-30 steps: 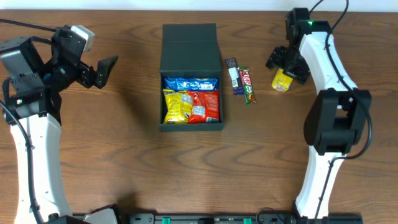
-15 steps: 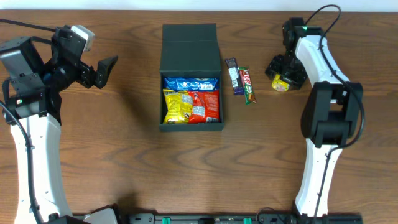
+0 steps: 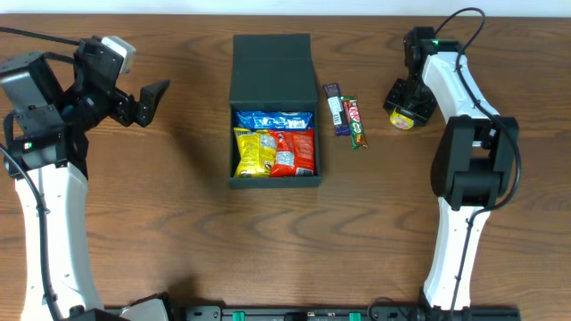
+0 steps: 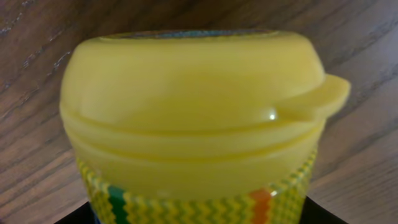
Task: Pack container
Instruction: 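Move the right gripper to the yellow Mentos bottle and grasp it, then carry the Mentos bottle into the box and release it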
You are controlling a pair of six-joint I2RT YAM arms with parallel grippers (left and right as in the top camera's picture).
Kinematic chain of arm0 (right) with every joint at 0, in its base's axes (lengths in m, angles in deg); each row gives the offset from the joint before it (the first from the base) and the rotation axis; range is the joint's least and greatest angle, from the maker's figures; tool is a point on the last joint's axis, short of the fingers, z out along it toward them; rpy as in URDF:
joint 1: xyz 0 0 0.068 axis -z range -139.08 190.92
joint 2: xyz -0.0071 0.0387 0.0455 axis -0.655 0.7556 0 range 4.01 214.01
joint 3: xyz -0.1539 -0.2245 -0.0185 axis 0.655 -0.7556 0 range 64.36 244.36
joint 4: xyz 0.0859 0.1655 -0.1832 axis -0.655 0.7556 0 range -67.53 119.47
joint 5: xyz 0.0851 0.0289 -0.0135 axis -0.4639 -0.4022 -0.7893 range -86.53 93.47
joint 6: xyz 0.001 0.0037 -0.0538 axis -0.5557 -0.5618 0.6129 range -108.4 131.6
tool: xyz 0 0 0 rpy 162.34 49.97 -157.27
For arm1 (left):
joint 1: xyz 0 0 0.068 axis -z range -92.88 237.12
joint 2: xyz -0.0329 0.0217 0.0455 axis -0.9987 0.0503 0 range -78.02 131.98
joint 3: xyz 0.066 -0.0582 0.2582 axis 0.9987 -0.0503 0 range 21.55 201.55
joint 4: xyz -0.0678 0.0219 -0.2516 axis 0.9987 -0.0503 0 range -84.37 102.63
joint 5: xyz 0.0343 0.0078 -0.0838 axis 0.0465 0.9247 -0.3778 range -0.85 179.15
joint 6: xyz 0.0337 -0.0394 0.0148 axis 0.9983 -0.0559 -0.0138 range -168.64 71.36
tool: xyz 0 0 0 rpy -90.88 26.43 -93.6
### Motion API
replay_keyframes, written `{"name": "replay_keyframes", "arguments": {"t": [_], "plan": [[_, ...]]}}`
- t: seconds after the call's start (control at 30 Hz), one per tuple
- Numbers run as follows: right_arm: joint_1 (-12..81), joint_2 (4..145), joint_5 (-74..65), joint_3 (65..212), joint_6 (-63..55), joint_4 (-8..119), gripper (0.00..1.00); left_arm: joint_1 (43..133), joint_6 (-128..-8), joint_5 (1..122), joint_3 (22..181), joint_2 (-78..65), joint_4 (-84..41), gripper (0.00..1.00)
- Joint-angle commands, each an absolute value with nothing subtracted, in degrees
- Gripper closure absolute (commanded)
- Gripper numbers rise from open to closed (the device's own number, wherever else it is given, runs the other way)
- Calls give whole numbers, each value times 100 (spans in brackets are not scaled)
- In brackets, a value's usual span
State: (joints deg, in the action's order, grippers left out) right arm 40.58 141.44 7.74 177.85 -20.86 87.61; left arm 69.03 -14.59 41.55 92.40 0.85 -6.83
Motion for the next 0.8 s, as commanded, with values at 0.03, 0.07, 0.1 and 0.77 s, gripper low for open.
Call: {"name": "replay_keyframes", "arguments": {"t": [0.03,0.07,0.1,0.77], "plan": [[4117,14183,789,17975,-1689,8892,64,6927,-1543,4175,9275,138,-679,5],[4100,14172,794,18069,-1623,8986,67,6927,-1543,4175,9275,138,-681,5],[4078,14150,794,18192,-1527,9100,70,6927,-1545,4175,9275,138,-681,5],[2179,12780,306,19483,786,10661,83,6927,-1547,4171,9275,138,-685,5]]}}
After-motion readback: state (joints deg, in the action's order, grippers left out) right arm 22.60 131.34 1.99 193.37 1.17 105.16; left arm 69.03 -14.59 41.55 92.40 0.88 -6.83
